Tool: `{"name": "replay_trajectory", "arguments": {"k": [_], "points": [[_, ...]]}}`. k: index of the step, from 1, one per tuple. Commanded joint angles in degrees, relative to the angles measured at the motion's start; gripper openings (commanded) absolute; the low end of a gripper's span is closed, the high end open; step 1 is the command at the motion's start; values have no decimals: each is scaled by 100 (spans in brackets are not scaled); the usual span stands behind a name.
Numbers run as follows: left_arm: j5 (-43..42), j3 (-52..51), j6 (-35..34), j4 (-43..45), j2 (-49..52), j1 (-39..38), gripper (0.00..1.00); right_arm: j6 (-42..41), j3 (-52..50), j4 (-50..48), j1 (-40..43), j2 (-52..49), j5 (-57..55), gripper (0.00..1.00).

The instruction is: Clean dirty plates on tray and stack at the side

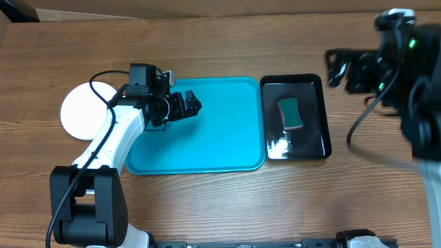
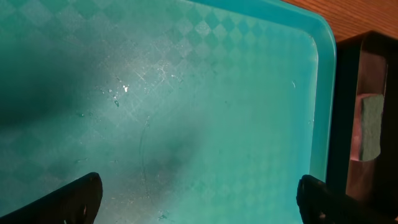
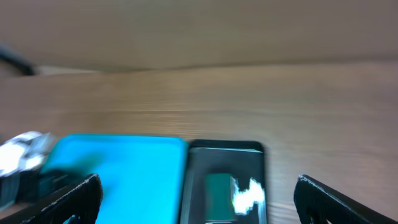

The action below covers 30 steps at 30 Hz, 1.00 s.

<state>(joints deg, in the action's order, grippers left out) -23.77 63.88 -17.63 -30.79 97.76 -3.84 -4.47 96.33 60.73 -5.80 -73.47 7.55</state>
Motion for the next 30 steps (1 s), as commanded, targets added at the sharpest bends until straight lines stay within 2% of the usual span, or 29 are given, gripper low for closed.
{"name": "replay_trajectory", "arguments": {"k": [1, 8, 13, 18, 19, 24, 30], "points": [[39, 2, -39, 13, 39, -22, 100, -2, 114, -17, -549, 693, -105, 100], [39, 2, -39, 13, 39, -22, 100, -4, 63, -546, -584, 1617, -297, 100], [39, 2, -39, 13, 39, -22, 100, -7, -811, -1622, -140, 2621, -142, 100], [39, 2, -39, 13, 39, -22, 100, -9, -2415, -2771, 407, 3845, 98, 100], [39, 2, -37, 13, 39, -22, 100, -11, -3228, -3320, 555, 4382, 179, 100], [39, 2, -37, 13, 39, -22, 100, -11, -5252, -4900, 695, 5628, 323, 100], [39, 2, -39, 13, 39, -22, 100, -11, -7202, -7318, 695, 6507, 323, 100]]}}
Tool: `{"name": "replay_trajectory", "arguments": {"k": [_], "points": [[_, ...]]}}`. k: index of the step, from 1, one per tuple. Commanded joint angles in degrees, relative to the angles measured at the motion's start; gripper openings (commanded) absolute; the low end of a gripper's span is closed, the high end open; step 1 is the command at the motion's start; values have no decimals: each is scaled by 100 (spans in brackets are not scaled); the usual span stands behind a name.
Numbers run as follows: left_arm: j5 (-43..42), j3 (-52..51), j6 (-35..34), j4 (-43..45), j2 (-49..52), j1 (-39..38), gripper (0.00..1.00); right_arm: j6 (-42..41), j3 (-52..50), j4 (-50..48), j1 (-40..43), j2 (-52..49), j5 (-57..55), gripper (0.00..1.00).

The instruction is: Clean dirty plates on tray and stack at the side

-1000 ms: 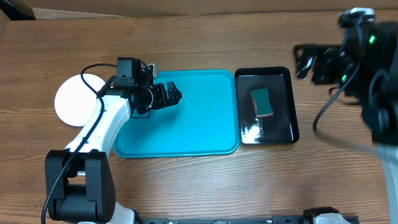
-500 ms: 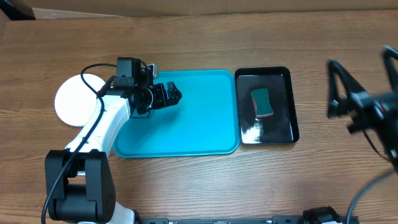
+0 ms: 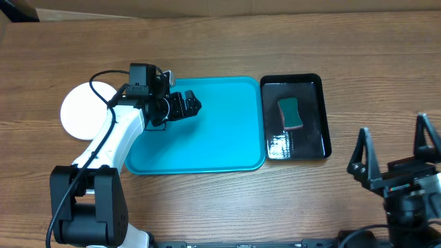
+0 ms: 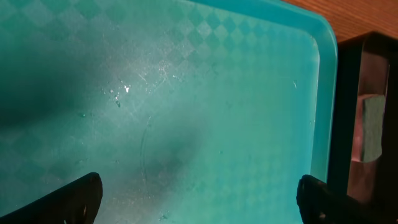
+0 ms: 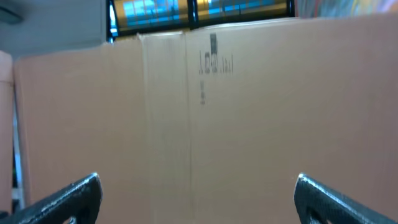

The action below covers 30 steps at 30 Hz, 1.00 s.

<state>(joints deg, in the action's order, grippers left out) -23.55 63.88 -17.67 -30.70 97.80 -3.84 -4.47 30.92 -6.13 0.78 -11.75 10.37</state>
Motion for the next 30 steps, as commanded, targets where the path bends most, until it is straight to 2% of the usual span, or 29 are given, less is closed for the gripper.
{"name": "replay_trajectory", "arguments": {"k": [1, 6, 16, 20, 27, 30], "points": [[17, 2, -33, 4, 35, -22, 100, -11, -925, -940, 37, 446, 42, 100], [17, 2, -35, 4, 35, -22, 100, -26, -1797, -1482, 22, 879, 42, 100], [17, 2, -35, 7, 35, -22, 100, -26, -2822, -1300, -181, 1161, 22, 100], [17, 2, -35, 4, 35, -22, 100, -24, -3056, -748, -179, 1161, 4, 100], [17, 2, -35, 4, 35, -22, 100, -7, -3047, 1073, -179, 1161, -254, 100], [17, 2, -35, 7, 35, -22, 100, 315, -3047, 1036, -186, 1161, -278, 100]]}}
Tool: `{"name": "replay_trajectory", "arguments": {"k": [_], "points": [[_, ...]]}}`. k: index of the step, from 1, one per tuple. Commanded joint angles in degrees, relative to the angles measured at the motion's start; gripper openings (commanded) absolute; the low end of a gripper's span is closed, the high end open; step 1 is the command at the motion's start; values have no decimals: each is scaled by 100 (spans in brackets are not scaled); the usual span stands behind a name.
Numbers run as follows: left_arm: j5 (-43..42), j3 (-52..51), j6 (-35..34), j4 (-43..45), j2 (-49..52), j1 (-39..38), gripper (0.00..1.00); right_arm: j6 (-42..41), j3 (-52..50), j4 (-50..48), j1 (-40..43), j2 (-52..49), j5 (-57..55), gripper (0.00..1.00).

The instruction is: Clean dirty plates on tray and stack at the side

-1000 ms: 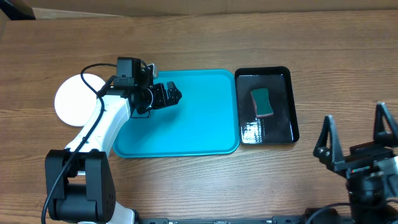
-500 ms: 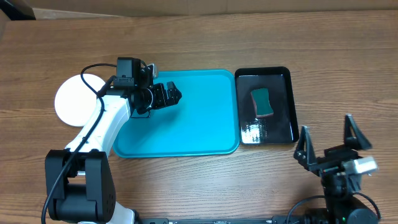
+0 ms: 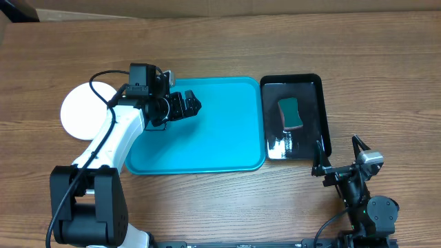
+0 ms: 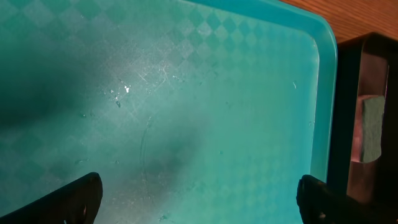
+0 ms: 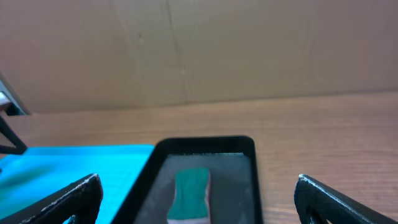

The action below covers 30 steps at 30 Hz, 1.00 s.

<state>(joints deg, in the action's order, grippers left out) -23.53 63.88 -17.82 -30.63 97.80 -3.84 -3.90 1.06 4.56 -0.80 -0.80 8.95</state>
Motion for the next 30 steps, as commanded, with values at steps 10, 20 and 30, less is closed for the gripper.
{"name": "replay_trajectory", "arguments": {"k": [10, 20, 30], "points": [[15, 2, -17, -2, 35, -22, 100, 780, -61, -37, -11, 66, -138, 100], [15, 2, -17, -2, 35, -22, 100, 780, -59, -37, 11, 63, -138, 100], [15, 2, -17, 0, 35, -22, 100, 780, -59, -37, 11, 63, -138, 100]]}}
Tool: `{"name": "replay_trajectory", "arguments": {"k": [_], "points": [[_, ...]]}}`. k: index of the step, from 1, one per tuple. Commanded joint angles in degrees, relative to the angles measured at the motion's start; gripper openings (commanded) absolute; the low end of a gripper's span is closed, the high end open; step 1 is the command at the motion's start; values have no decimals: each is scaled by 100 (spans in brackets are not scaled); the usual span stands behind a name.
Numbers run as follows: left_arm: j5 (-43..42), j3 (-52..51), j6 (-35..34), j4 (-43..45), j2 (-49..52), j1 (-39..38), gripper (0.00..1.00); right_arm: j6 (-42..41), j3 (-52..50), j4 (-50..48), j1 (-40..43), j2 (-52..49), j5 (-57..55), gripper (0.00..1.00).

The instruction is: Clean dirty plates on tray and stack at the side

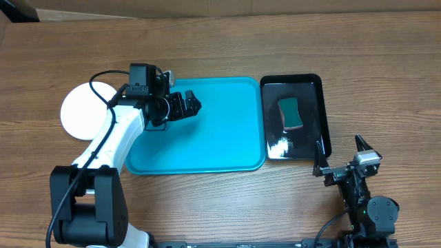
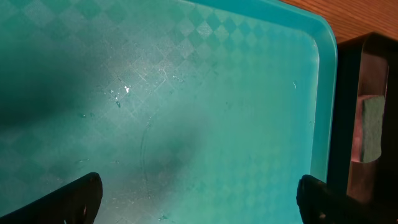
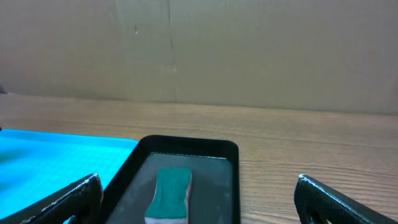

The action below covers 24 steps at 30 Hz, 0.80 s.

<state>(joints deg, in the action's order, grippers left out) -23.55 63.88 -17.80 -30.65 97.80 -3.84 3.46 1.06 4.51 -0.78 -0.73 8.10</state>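
Observation:
A teal tray [image 1: 207,131] lies mid-table, and its surface [image 2: 205,99] shows only faint scratches and specks. One white plate [image 1: 84,110] rests on the wood left of the tray, partly hidden by my left arm. My left gripper [image 1: 191,105] hovers open over the tray's far left part, with nothing between the fingers [image 2: 78,199]. A green sponge [image 1: 290,114] lies in a black tray [image 1: 324,131] to the right of the teal one. My right gripper [image 1: 337,157] sits low at the front right, open, facing the sponge [image 3: 169,193].
A cardboard wall [image 3: 249,50] stands behind the table's far edge. Bare wood [image 1: 207,207] runs along the front and far sides. The black tray [image 3: 186,149] holds a wet sheen near its front end.
My right gripper has shifted slightly at the front right, and its view of the black tray has moved a little to the right. The left arm, plate and sponge are unmoved.
My right arm was raised at the far right, its view blurred. Then it was low by the front right edge, facing the cardboard wall. Later it rested low there, facing the black tray, as now. My left gripper stayed open over the teal tray throughout.

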Motion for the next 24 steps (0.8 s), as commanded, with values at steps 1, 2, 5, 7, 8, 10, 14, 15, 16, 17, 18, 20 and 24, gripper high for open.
{"name": "replay_trajectory", "arguments": {"k": [1, 2, 5, 7, 8, 10, 14, 15, 16, 17, 18, 20, 24], "points": [[17, 2, -22, 0, 35, -22, 100, 44, -59, -33, 9, 57, -52, 100], [17, 2, -22, 2, 35, -22, 100, 44, -59, -33, 9, 57, -52, 100], [17, 2, -22, 2, 35, -22, 100, 44, -59, -33, 9, 57, -52, 100], [17, 2, -22, 0, 35, -22, 100, 44, -59, -33, 9, 57, -52, 100], [17, 2, -22, 0, 35, -22, 100, 44, -59, -33, 9, 57, -52, 100], [17, 2, -22, 0, 35, -22, 100, 44, -59, -33, 9, 57, -52, 100], [17, 2, -22, 2, 35, -22, 100, 44, -59, -33, 9, 57, -52, 100], [17, 2, -20, -2, 35, -22, 100, 44, -59, -33, 9, 57, -52, 100], [20, 2, -20, -13, 35, -22, 100, 44, -59, -33, 9, 57, -52, 100], [17, 2, -20, -17, 33, -22, 100, 44, -59, -33, 9, 57, -52, 100], [20, 2, -20, -28, 4, -24, 100, 44, -59, -33, 9, 57, -52, 100], [22, 2, -20, -39, -133, -22, 100, 44, -59, -33, 9, 57, -52, 100], [20, 2, -22, -68, -774, -39, 100, 44, -59, -33, 9, 57, -52, 100]]}}
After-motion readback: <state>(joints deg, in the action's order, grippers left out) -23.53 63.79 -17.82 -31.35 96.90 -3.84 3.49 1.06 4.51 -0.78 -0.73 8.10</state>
